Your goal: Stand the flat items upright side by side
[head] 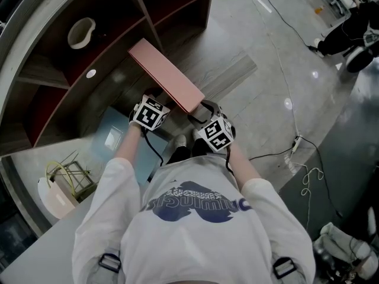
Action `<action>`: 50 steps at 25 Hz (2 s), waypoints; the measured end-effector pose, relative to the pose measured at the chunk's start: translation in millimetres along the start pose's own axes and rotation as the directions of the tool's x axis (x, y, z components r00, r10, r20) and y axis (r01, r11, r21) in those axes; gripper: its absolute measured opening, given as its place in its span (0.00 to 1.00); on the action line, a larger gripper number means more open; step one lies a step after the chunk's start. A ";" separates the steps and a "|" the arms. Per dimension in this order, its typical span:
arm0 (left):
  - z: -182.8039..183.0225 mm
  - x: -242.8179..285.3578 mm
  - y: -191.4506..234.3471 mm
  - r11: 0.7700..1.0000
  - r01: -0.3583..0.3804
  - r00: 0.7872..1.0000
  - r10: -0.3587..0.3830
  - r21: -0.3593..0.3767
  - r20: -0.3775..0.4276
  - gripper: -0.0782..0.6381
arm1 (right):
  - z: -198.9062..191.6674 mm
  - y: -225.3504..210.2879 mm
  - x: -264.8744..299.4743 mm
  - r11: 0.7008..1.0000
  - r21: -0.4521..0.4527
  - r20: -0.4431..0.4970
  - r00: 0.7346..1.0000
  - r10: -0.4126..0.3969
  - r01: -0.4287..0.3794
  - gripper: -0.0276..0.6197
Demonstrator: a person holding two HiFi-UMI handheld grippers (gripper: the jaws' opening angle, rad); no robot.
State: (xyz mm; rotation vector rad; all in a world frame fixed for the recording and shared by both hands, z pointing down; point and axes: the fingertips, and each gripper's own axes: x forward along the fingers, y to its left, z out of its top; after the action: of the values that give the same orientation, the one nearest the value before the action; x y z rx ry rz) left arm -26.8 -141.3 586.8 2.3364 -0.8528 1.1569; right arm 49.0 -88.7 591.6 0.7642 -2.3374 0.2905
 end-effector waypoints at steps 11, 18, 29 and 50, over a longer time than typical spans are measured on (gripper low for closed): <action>3.2 -15.7 -12.2 0.999 0.038 0.997 -0.037 -0.016 0.060 0.50 | 8.0 -1.8 -4.0 0.998 -0.054 -0.015 0.999 0.034 -0.035 0.43; 5.6 -32.8 -26.0 0.999 0.043 0.996 -0.042 -0.007 0.082 0.50 | 10.3 2.0 -7.6 0.997 -0.058 -0.012 0.999 0.052 -0.052 0.39; 3.5 -33.5 -36.9 0.996 0.070 0.994 -0.064 -0.061 0.094 0.50 | 11.5 7.3 -5.0 0.997 -0.027 -0.015 0.997 0.079 -0.079 0.36; 7.3 -45.6 5.3 0.979 -0.073 0.987 0.099 -0.191 0.127 0.50 | 39.7 -7.7 28.3 0.999 0.031 0.009 1.000 0.021 -0.021 0.36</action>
State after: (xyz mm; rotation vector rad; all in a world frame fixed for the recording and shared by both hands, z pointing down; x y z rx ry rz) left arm -47.8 -133.8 546.0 2.2633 -1.0714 0.9146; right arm 15.5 -123.0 579.7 0.7568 -2.3551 0.3337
